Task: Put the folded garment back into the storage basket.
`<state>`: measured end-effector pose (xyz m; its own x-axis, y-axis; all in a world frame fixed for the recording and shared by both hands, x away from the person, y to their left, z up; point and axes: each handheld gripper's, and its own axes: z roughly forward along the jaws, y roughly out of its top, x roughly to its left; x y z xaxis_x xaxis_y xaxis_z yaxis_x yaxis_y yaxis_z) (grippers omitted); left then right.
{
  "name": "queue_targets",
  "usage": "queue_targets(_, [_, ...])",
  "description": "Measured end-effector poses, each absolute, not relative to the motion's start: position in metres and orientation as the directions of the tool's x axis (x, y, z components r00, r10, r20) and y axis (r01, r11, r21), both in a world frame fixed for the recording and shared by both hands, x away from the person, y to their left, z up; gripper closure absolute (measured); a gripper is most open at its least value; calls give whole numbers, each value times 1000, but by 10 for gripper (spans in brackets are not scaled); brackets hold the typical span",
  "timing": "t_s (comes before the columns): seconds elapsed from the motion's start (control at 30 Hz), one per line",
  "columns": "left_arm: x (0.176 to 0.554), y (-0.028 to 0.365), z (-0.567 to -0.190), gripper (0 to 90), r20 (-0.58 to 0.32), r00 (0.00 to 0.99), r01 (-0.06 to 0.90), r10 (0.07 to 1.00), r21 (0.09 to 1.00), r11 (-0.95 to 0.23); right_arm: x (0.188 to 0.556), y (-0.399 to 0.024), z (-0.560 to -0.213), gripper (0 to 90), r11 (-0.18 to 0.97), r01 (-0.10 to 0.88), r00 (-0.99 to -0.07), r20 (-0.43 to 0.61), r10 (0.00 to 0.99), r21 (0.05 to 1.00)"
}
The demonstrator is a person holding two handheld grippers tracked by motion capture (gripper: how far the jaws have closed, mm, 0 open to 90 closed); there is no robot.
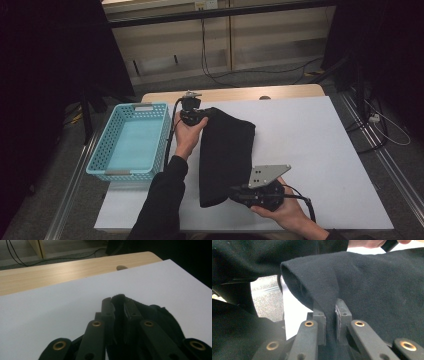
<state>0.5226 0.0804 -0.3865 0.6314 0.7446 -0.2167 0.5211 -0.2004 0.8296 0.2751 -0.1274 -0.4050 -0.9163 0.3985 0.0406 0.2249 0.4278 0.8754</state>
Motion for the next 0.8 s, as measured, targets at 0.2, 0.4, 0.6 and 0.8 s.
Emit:
queue_targets(0.2, [519, 84, -379, 814, -215, 627, 512, 749, 838, -188, 275, -127, -401, 822, 419, 218, -917, 38, 397, 881])
queue_targets(0.4, [518, 89, -370, 814, -191, 629, 496, 754, 845, -200, 273, -126, -396, 822, 407, 208, -918, 34, 396, 889])
queue_targets(0.6, [515, 93, -359, 816, -167, 628, 476, 760, 855, -206, 276, -124, -388, 822, 395, 199, -920, 32, 390, 897])
queue_targets(0.8, [516, 100, -352, 815, -166, 623, 470, 764, 861, -196, 275, -118, -387, 822, 395, 191, -924, 29, 381, 899])
